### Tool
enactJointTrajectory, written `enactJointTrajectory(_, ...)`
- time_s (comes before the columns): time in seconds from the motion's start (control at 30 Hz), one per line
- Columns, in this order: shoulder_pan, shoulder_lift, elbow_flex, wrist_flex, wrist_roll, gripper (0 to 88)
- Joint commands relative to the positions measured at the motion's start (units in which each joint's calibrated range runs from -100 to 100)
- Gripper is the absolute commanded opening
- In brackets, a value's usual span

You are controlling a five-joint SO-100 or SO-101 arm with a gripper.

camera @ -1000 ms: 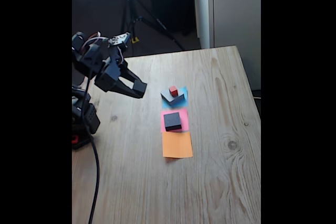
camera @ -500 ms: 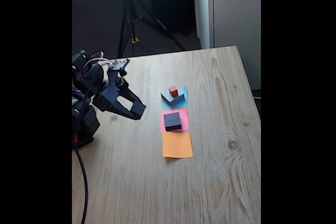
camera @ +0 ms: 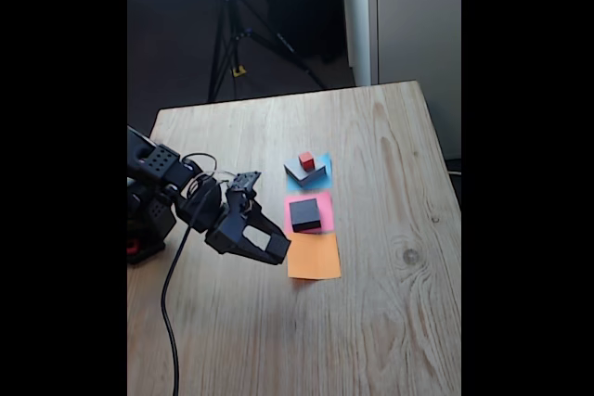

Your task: Tower of hanoi

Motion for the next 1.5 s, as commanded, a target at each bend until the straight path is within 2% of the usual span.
enactJointTrajectory(0.0, -0.6, 4.6, 3.2, -19.3, 0.7, 7.8)
enactJointTrajectory(0.1, -2.4, 7.9, 6.5, -28.6, 0.7, 7.9)
enactJointTrajectory(0.33, -4.7, 12.6, 8.4, -35.0, 0.7, 8.0)
enactJointTrajectory(0.67, -7.2, 27.6, 11.4, -53.9, 0.7, 8.0)
enactJointTrajectory(1.23, -8.6, 44.8, 2.9, -61.5, 0.7, 8.9)
enactJointTrajectory(1.47, -9.5, 45.7, 3.7, -62.6, 0.7, 15.4)
